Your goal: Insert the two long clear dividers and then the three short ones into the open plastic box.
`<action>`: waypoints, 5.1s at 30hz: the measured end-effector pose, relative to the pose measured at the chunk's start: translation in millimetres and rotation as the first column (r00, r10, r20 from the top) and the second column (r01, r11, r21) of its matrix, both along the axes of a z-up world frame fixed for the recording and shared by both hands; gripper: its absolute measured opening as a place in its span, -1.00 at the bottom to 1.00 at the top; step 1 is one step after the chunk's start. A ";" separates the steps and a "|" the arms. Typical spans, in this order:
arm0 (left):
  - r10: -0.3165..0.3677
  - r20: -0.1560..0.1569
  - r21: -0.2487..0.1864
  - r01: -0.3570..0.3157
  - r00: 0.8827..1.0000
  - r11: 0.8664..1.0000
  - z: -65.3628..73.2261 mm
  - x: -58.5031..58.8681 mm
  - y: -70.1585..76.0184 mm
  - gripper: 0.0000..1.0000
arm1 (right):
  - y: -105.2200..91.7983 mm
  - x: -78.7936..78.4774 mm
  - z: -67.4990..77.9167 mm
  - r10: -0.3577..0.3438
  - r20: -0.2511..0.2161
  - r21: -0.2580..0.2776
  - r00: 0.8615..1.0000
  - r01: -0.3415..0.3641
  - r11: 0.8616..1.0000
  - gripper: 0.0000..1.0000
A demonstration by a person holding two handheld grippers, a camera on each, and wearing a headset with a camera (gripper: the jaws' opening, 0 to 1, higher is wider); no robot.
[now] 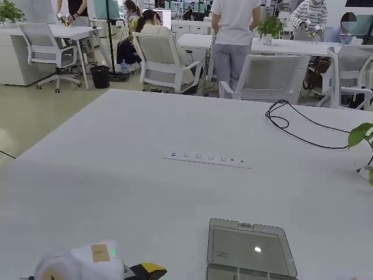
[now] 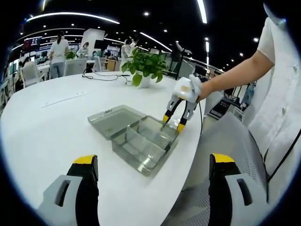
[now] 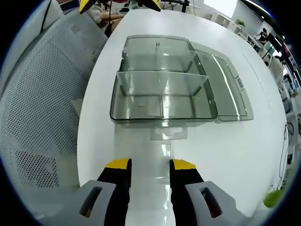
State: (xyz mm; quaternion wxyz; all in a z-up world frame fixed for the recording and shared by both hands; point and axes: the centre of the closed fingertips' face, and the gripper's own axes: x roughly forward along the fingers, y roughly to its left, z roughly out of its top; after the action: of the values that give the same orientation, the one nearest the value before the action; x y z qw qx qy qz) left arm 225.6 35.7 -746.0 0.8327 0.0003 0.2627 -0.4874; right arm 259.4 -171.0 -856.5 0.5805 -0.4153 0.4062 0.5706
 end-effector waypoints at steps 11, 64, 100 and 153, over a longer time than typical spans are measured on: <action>-0.007 0.008 -0.002 0.007 1.000 1.000 2.7 0.5 -2.4 1.00 | -9.5 6.7 16.5 -0.093 0.049 0.033 0.994 0.092 0.995 -0.34; -0.077 -0.416 -0.386 -0.099 0.906 0.917 62.9 10.8 -97.6 -0.68 | 114.0 -25.0 172.4 -0.025 0.329 0.266 0.944 -0.067 0.961 -0.34; -0.080 -0.350 -0.369 -0.059 0.933 0.928 61.2 7.0 -92.2 -1.00 | 118.7 -24.8 192.7 -0.078 0.270 0.359 0.960 -0.025 0.933 -0.33; -0.293 0.112 -0.206 0.310 0.950 0.928 70.0 -30.5 -75.8 -0.85 | 134.0 -66.4 195.6 0.193 -0.283 0.435 0.939 -0.054 0.899 -0.94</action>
State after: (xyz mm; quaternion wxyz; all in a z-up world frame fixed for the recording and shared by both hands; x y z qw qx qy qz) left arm 195.1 -40.0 -676.0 0.7525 -0.0324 0.1704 -0.6353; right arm 193.0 -37.0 -660.9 0.5448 -0.2076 0.3346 0.7404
